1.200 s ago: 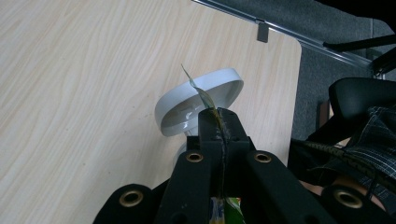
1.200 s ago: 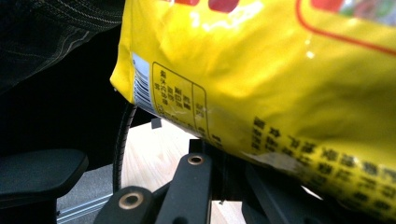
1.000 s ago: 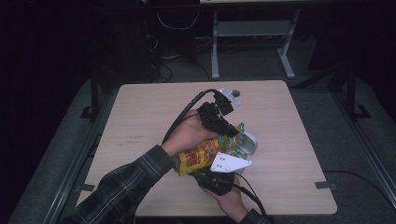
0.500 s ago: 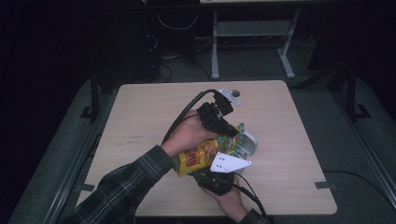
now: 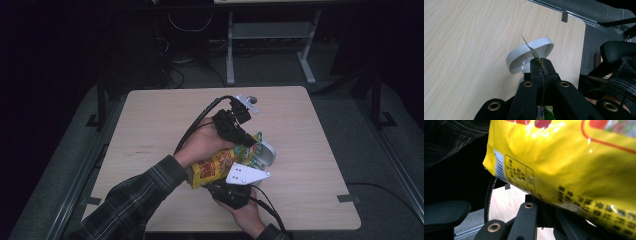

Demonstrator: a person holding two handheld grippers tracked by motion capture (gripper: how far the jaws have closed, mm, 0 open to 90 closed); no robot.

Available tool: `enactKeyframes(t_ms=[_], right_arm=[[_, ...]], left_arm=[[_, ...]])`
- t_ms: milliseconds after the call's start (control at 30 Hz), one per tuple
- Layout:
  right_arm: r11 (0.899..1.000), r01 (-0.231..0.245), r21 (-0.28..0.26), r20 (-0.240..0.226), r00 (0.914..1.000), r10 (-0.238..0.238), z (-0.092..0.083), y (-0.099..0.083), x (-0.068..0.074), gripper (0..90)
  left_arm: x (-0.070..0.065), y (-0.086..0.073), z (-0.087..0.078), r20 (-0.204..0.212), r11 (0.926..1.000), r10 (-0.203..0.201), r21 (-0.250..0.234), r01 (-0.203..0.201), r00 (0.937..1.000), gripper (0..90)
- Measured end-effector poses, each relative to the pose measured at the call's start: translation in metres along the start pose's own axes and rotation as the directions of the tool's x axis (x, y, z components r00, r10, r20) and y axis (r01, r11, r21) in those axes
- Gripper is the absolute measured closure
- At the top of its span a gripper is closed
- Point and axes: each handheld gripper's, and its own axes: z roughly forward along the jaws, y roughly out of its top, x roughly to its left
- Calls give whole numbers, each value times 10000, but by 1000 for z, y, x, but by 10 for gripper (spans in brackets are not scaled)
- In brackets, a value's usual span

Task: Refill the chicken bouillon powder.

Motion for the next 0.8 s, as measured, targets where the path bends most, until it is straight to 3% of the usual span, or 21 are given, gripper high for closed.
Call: enactKeyframes(t_ms=[800], right_arm=[[10000, -22, -25, -3, 10000, 22, 0, 0, 0, 900]], left_arm=[[0, 1, 1, 17, 10000, 55, 59, -55, 10000, 900]])
